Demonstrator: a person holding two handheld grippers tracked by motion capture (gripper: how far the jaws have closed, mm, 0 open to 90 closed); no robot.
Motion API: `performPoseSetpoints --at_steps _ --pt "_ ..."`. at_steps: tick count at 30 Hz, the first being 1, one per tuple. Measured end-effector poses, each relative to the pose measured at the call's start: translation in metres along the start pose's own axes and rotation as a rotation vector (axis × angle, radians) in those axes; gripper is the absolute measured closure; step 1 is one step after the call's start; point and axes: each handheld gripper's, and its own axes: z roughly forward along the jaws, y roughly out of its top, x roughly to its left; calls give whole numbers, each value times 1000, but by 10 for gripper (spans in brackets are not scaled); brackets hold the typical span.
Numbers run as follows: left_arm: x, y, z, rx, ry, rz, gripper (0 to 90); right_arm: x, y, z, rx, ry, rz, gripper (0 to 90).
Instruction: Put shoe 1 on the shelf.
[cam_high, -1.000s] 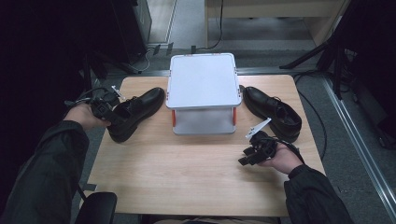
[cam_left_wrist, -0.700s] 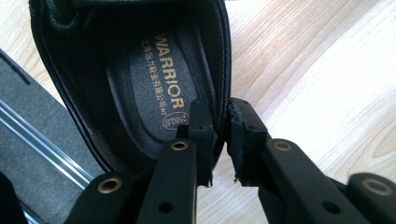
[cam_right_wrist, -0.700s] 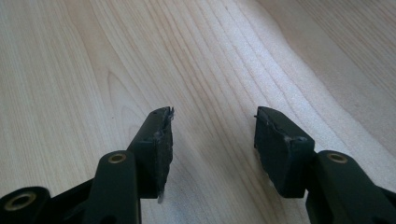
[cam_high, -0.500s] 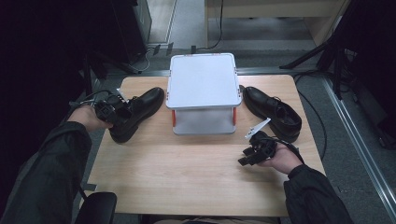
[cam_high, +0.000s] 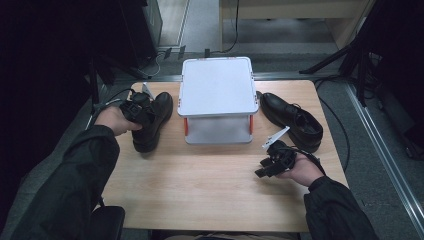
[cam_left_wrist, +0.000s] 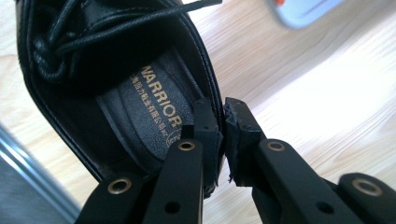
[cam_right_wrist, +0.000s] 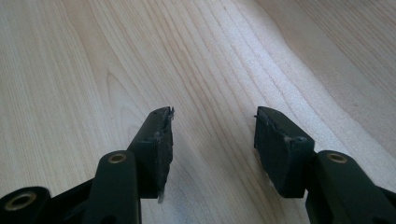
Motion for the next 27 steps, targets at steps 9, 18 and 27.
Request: performPoseSetpoints --at_steps 9,18,27 --pt "-16 11 20 10 -31 -106 845 0 1 1 5 1 -4 476" --pt "-18 7 24 -7 -20 -92 814 0 1 1 6 1 -4 476" --pt "-12 4 9 -26 -10 -126 661 0 1 1 8 3 -2 476"
